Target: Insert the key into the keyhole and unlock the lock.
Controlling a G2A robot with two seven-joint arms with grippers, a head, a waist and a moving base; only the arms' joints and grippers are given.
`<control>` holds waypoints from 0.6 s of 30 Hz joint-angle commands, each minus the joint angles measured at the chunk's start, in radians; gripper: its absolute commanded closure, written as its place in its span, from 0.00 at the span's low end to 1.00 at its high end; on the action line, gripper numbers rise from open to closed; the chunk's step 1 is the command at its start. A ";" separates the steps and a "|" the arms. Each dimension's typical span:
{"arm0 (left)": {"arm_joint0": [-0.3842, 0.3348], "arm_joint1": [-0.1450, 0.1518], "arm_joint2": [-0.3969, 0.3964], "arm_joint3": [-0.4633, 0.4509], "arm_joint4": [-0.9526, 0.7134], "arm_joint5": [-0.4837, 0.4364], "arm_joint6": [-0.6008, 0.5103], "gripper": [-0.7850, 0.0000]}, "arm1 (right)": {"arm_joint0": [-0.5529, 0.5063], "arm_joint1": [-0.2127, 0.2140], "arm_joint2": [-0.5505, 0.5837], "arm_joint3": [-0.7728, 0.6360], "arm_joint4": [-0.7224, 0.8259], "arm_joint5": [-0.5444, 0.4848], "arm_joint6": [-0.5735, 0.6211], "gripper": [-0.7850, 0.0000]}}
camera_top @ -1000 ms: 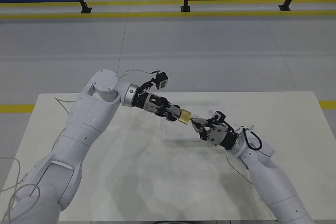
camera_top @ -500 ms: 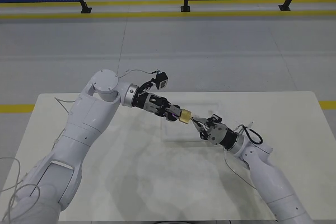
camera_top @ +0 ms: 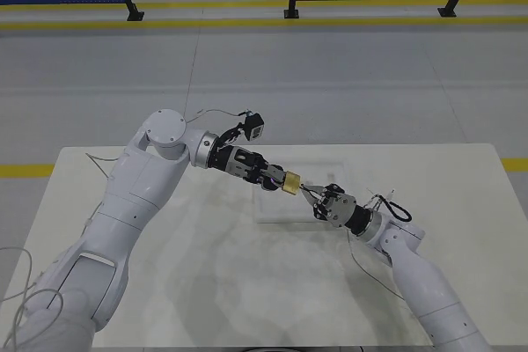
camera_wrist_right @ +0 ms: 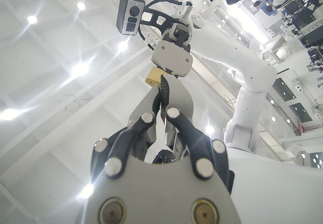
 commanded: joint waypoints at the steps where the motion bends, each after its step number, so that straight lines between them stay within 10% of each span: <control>1: 0.000 0.000 0.000 0.000 0.000 0.000 0.000 1.00 | 0.000 0.000 -0.002 0.001 0.008 0.014 -0.002 1.00; 18: 0.000 0.000 0.000 0.000 0.000 0.000 0.000 1.00 | 0.005 -0.005 -0.008 0.014 0.127 0.124 -0.050 1.00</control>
